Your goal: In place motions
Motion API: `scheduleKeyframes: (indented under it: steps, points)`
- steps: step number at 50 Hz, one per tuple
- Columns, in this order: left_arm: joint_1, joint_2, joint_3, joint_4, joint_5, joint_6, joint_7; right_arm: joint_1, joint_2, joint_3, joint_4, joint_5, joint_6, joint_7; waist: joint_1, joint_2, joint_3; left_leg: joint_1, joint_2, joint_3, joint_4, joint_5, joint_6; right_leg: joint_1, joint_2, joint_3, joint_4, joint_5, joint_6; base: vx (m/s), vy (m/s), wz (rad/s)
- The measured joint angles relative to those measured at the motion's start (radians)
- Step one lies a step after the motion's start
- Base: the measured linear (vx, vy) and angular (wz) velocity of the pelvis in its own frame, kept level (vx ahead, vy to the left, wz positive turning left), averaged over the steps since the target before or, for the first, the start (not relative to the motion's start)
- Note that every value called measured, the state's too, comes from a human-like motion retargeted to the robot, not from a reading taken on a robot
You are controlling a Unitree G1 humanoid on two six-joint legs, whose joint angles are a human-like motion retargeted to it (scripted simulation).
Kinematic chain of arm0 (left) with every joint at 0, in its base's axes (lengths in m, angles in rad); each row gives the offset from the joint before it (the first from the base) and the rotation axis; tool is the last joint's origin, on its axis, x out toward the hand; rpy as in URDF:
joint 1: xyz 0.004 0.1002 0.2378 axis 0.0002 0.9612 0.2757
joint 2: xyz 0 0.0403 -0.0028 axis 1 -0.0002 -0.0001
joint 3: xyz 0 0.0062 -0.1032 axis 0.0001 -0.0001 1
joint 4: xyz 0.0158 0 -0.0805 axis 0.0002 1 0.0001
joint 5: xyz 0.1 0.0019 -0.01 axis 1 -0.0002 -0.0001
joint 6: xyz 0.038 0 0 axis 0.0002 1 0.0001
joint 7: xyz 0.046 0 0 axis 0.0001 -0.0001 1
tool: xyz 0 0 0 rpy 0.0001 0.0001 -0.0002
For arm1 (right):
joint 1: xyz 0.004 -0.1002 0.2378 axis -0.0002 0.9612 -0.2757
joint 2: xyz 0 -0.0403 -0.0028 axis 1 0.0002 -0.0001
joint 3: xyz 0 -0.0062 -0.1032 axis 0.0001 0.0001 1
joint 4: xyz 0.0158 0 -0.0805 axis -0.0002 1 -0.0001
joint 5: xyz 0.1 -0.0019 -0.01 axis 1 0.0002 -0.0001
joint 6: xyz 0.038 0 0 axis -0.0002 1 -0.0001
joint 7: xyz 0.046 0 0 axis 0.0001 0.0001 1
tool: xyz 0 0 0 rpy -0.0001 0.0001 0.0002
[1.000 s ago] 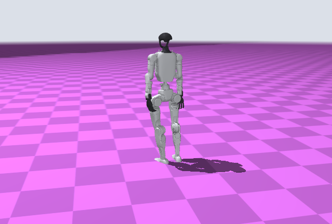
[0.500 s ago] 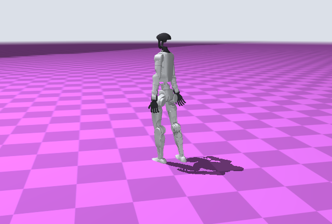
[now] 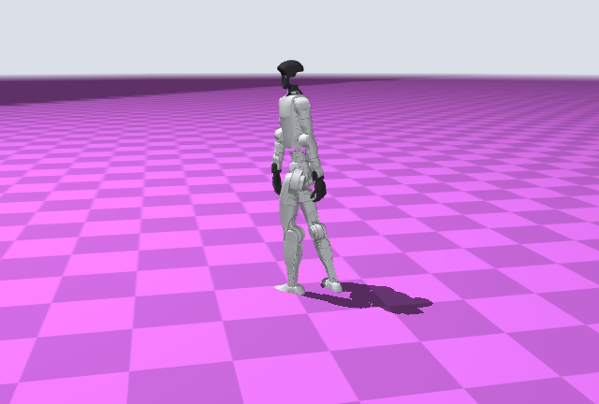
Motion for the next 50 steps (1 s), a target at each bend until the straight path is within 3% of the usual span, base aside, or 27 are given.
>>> scheduleKeyframes:
  steps: [10, 20, 25, 30, 39, 50]
  points:
    - [-0.016, -0.01, -0.037, -0.028, 0.015, -0.009, -0.005, 0.006, 0.04, 0.09, -0.065, -0.094, -0.045, 0.047, -0.044, 0.011, -0.001, 0.024, 0.005, 0.001, -0.005, -0.024, 0.036, -0.005, 0.002, 0.041, 0.007, 0.005, -0.009, 0.01, -0.01, -0.17]
    - [-0.053, 0.023, -0.106, -0.06, 0.008, -0.007, 0.004, 0.025, 0.021, 0.095, 0.05, -0.13, 0.001, 0.008, -0.149, 0.014, -0.034, 0.037, 0.035, 0.081, 0.033, -0.091, 0.098, -0.071, -0.003, 0.252, 0.019, 0.031, -0.046, 0.1, -0.05, -1.0]
    - [-0.064, 0.03, -0.173, -0.086, 0.055, -0.015, 0.001, 0.036, -0.006, 0.059, 0.094, -0.071, 0.031, -0.012, -0.234, 0.038, -0.064, 0.05, 0.078, 0.158, 0.038, -0.12, 0.104, -0.111, 0.02, 0.377, 0.016, 0.051, -0.069, 0.14, -0.09, -1.33]
    - [-0.094, 0.035, -0.225, -0.076, 0.073, -0.01, 0.019, 0.041, -0.028, 0.03, 0.101, -0.051, 0.042, -0.04, -0.168, 0.074, -0.054, 0.039, 0.13, 0.403, 0.067, -0.139, 0.154, -0.162, 0.075, 0.637, 0.025, 0.084, -0.11, 0.11, -0.12, -2.57]
    - [-0.118, 0.064, -0.324, -0.032, 0.112, -0.001, -0.004, 0.057, -0.027, -0.01, 0.091, -0.064, 0.049, -0.039, -0.458, 0.146, -0.063, 0.133, 0.207, 0.434, 0.036, -0.182, 0.13, -0.161, 0.134, 0.68, -0.014, 0.124, -0.126, 0.05, -0.1, -0.56]
    - [-0.152, 0.05, -0.312, -0.06, 0.09, 0.004, -0.015, 0.128, -0.017, -0.05, 0.161, -0.018, 0.083, -0.068, -0.582, 0.204, -0.049, 0.212, 0.275, 0.627, -0.007, -0.228, 0.115, -0.205, 0.194, 0.822, -0.044, 0.19, -0.14, -0.02, -0.03, -0.96]
